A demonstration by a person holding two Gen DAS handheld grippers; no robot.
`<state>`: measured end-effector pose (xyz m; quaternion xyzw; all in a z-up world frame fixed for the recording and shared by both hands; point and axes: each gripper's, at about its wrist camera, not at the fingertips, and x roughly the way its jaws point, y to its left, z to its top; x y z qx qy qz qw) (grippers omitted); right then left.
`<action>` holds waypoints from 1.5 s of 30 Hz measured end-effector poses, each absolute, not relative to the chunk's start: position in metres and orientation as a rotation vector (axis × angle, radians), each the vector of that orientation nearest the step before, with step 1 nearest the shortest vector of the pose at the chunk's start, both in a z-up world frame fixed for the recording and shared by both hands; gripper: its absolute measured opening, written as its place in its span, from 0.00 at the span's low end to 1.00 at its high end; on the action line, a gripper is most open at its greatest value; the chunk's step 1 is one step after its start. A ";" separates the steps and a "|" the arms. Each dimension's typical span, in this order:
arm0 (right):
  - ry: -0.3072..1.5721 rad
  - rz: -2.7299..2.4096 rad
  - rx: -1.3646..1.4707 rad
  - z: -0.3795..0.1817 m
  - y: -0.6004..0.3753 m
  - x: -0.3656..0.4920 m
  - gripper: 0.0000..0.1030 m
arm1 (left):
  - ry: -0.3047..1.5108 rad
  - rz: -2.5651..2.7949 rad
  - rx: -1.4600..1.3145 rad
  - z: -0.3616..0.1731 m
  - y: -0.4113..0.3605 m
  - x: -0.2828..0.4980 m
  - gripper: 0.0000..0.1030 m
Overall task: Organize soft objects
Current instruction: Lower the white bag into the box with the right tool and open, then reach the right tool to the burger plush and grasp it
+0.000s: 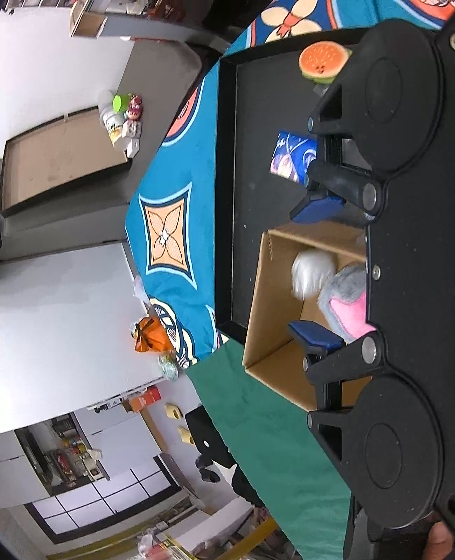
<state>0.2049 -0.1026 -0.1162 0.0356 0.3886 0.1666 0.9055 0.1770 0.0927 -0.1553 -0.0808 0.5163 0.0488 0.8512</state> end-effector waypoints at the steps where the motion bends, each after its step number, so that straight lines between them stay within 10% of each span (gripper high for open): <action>1: 0.802 0.342 0.074 -0.115 -0.105 0.203 0.60 | 1.089 0.105 -0.172 -0.154 0.092 0.176 0.10; 16: 0.783 0.306 0.093 -0.109 -0.151 0.190 0.65 | 1.091 0.163 -0.167 -0.136 0.083 0.170 0.16; 28: 0.761 0.293 0.068 -0.112 -0.187 0.207 0.67 | 1.092 0.205 -0.116 -0.130 0.066 0.175 0.48; 45: 0.762 0.258 0.132 -0.165 -0.247 0.220 0.68 | 1.119 0.298 -0.010 -0.139 0.047 0.189 0.60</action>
